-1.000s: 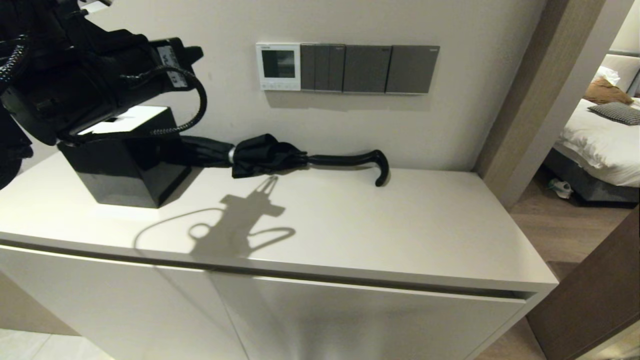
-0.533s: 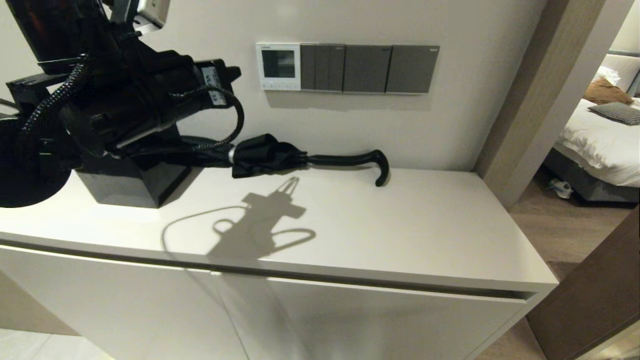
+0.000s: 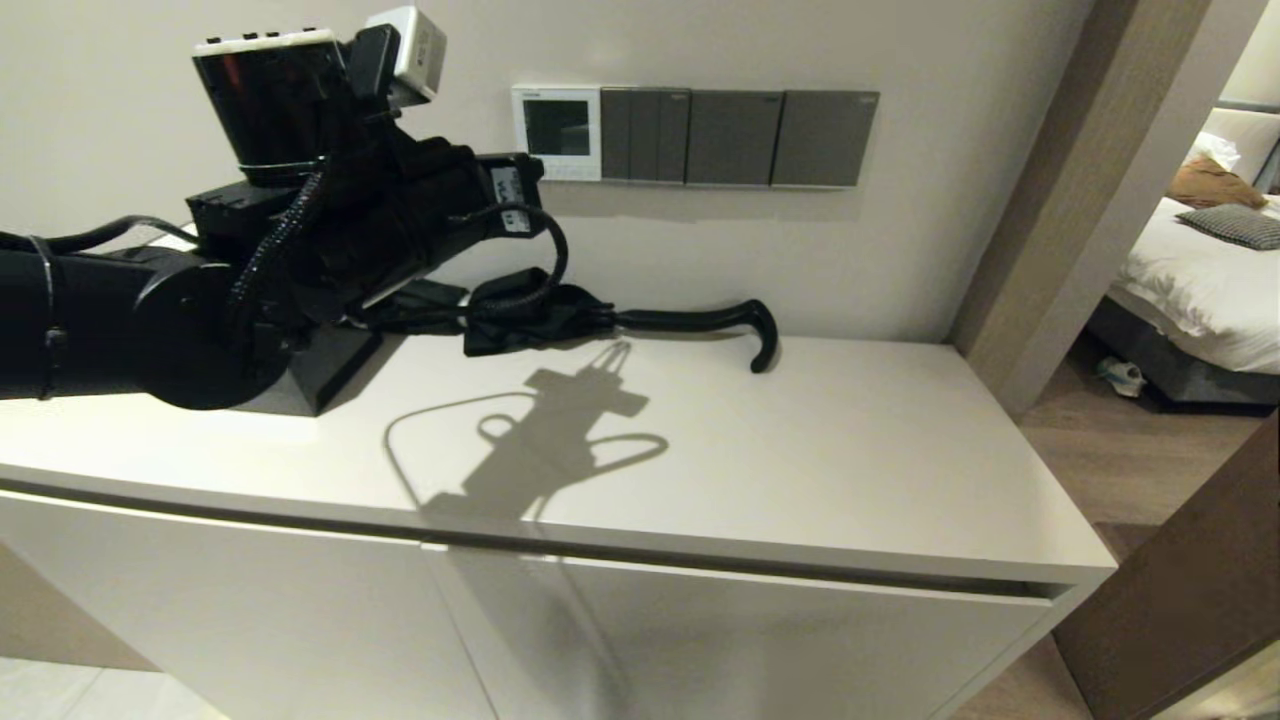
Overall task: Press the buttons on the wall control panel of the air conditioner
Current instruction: Turn on the central air conditioner
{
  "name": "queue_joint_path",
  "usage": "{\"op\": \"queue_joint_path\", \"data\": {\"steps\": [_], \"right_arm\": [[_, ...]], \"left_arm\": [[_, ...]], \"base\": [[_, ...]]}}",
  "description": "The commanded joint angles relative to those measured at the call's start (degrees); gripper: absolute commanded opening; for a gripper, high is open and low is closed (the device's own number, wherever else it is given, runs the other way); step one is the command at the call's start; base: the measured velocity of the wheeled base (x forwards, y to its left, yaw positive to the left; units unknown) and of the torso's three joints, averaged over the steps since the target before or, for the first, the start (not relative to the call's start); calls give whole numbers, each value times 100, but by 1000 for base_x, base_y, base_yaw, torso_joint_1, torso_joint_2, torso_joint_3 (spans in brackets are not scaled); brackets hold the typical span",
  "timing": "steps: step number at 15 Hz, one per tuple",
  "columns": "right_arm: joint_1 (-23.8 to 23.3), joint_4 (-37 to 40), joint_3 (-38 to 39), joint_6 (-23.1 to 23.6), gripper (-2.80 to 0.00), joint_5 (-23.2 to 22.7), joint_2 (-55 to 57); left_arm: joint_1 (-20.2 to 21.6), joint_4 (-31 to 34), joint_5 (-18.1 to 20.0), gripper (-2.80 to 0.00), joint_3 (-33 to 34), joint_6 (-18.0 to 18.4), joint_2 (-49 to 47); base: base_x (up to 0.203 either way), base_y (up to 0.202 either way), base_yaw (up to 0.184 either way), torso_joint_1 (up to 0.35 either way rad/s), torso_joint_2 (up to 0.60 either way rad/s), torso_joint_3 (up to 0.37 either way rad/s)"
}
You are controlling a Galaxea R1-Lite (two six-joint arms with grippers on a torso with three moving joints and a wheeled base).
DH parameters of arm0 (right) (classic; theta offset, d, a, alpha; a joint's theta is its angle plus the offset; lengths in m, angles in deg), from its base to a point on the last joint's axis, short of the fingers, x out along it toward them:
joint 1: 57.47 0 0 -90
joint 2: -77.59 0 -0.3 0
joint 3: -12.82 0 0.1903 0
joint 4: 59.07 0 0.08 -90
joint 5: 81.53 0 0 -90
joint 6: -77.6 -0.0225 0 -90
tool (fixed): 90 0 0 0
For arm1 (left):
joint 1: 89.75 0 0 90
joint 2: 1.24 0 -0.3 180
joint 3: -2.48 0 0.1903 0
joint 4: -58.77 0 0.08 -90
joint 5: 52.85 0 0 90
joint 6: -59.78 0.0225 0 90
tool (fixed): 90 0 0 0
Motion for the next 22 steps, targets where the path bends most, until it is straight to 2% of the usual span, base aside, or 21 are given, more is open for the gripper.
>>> {"op": "queue_joint_path", "data": {"steps": [1,6,13,22], "right_arm": [[9,-2,18,1,-280,-1,8],[1,-2,18,1,-280,-1,8],[7,-2,18,1,-280,-1,8],[1,-2,18,1,-280,-1,12]], "left_arm": [[-9,-43,7,-280,-104,-13,-206],[-114,-313,5,-280,-112,-65,-481],[-114,-315,-2,-280,-148,-56,-602],[-202,-315,-46,-280,-664,-64,-892]], "base": [[0,0,0,0,0,0],[0,0,0,0,0,0],[0,0,0,0,0,0],[0,0,0,0,0,0]]}}
